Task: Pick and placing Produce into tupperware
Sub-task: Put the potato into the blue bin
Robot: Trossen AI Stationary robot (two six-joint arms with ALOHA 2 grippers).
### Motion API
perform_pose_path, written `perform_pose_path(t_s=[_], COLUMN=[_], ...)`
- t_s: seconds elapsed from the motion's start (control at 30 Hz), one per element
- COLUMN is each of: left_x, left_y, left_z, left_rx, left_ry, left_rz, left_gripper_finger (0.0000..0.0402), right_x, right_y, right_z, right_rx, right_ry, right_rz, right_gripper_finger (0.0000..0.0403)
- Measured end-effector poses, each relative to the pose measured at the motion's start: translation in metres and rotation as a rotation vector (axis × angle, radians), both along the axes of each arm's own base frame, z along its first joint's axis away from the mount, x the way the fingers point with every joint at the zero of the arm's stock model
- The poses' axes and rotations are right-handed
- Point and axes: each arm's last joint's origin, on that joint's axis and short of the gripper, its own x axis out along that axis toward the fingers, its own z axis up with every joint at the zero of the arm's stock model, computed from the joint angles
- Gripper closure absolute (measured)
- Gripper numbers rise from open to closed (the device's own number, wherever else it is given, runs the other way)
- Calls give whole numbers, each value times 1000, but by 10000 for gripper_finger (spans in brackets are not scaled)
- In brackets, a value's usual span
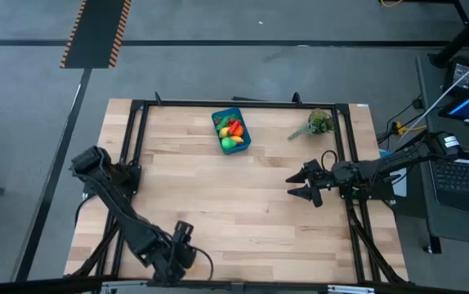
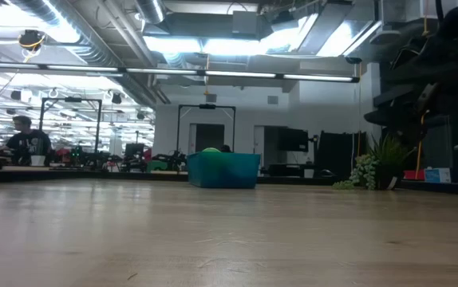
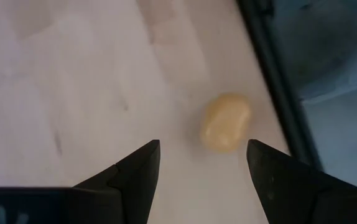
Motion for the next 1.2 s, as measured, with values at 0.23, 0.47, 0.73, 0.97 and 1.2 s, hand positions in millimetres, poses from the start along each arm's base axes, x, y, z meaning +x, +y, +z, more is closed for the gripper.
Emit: perform_pose_path(t_s=[0.23, 0.47, 0.73, 0.97, 1.2], left_x=[18, 19, 18, 18, 17], left_y=[-21, -24, -24, -24, -25], left_z=[-5, -3, -3, -3, -3], left_rx=[-29, -66, -89, -78, -67], left_ry=[28, 29, 36, 32, 31], left_rz=[-51, 27, 87, 57, 29], left_gripper_finger=[170, 170, 170, 170, 170], right_x=[-1, -2, -3, -3, -3], right_y=[3, 6, 10, 11, 11], right_z=[0, 0, 1, 1, 1], right_rx=[-4, 7, 4, 2, -2], right_ry=[-1, -3, -11, -12, -12], right_rz=[-1, -19, -26, -23, -23], right_gripper_finger=[104, 104, 104, 104, 104])
